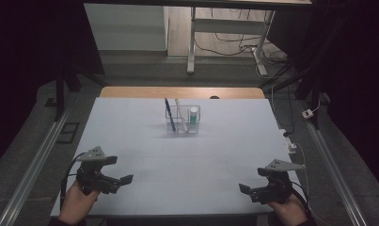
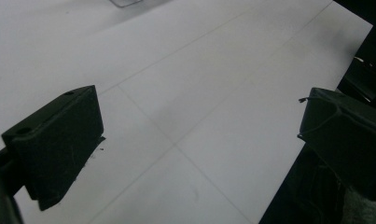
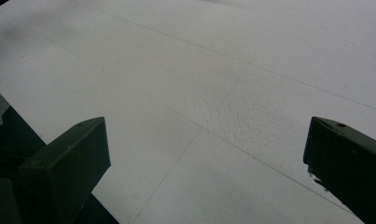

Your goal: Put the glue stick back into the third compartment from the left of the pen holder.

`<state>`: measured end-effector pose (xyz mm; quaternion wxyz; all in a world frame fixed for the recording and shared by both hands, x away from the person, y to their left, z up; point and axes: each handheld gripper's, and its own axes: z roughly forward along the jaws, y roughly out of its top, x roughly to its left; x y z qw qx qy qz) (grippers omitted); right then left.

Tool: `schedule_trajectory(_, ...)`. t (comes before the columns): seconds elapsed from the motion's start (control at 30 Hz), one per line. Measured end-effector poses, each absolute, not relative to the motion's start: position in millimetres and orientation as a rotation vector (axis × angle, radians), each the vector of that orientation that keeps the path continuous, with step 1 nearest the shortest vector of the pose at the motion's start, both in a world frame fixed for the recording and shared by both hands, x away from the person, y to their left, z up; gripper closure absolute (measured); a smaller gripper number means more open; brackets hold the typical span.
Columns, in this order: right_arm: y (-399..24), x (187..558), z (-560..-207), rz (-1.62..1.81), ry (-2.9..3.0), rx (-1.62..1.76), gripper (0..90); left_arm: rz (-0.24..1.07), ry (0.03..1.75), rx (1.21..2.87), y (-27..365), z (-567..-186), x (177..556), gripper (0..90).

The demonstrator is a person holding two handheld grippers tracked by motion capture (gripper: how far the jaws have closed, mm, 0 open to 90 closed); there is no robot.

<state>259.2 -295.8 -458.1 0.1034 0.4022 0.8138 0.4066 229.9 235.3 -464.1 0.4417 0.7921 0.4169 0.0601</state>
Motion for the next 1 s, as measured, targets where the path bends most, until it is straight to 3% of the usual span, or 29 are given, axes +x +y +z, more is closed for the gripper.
schedule_trajectory(0.43,-295.5,258.9,-457.7,1.185,2.407,1.184,0.0,0.178,1.131,1.935,262.3,-477.6,197.2,0.0)
schedule_trajectory(1.0,-293.7,258.4,-458.2,1.174,2.406,1.179,0.0,0.228,1.19,1.968,268.8,-477.6,183.4,0.0)
